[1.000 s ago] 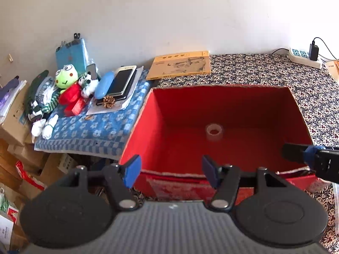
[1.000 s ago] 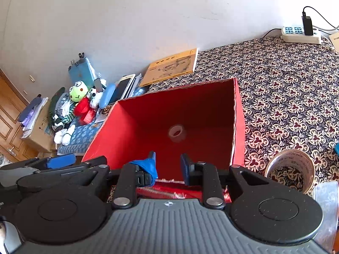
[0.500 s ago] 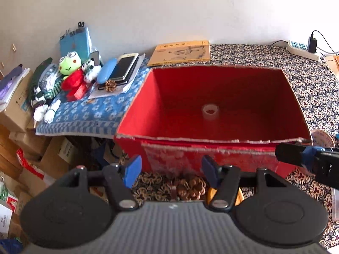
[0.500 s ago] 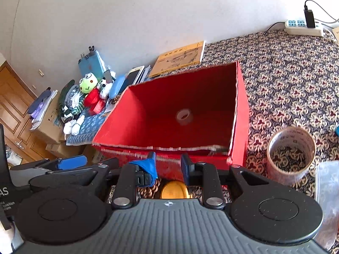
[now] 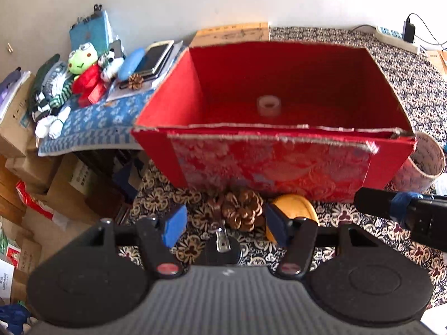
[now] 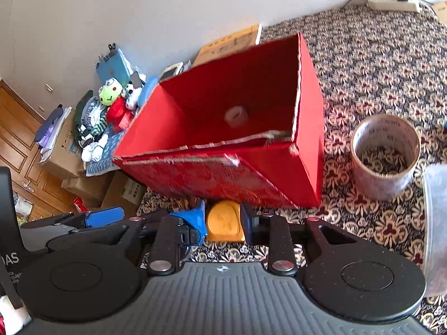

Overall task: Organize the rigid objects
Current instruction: 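Withdraw the right gripper from the box toward the yellow tape measure, then close the right gripper on the yellow tape measure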

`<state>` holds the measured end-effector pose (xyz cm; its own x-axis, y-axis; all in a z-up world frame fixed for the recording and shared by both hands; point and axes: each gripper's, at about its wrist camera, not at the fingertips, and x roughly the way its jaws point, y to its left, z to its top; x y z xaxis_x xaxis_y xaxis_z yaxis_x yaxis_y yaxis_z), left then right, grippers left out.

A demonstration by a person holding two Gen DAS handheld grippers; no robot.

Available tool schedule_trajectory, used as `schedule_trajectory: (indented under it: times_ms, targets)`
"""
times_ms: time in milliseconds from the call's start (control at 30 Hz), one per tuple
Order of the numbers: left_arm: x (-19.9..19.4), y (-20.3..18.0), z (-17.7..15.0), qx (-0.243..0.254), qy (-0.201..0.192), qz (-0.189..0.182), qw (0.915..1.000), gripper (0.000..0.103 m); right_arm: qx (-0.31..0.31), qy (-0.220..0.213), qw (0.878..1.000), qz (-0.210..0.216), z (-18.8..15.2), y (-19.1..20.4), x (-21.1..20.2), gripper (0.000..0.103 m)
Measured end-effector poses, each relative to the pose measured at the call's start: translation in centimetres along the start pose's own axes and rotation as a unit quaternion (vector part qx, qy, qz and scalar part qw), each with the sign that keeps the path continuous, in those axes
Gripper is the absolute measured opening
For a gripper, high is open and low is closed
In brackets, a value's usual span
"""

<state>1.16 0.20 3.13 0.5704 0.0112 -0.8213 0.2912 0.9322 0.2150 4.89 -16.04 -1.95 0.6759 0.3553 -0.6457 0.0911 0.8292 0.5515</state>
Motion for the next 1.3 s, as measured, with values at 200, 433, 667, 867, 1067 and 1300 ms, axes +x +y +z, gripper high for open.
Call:
schedule_trajectory:
  times_ms: [200, 433, 667, 867, 1067, 1300]
  targets:
    - [1.1, 0.0, -0.7, 0.004, 0.015, -0.003, 0.9999, 0.063, 0.016, 0.017, 1.0, 0.001, -0.6, -0.9, 1.1, 0.011]
    - [2.1, 1.1, -3.0, 0.013, 0.007, -0.052, 0.9985, 0.063, 0.024, 0.041, 0.999, -0.003, -1.6, -1.5, 2.4, 0.011]
    - [1.8, 0.5, -5.8, 0.061, -0.023, -0.151, 0.9864, 0.063, 0.042, 0.055, 0.998, -0.001, -2.2, -2.4, 3.6, 0.012]
    - [2.6, -1.2, -5.9, 0.084, -0.033, -0.203, 0.975, 0.063, 0.043, 0.058, 0.997, 0.009, -1.6, -2.4, 4.5, 0.012]
    - [4.9, -2.2, -5.5, 0.099, -0.024, -0.196, 0.9752, 0.063, 0.042, 0.059, 0.997, 0.005, -1.1, -2.3, 5.5, 0.013]
    - [6.2, -2.0, -5.1, 0.109, -0.027, -0.203, 0.9727, 0.064, 0.028, 0.065, 0.997, 0.006, -0.6, -1.7, 6.7, 0.014]
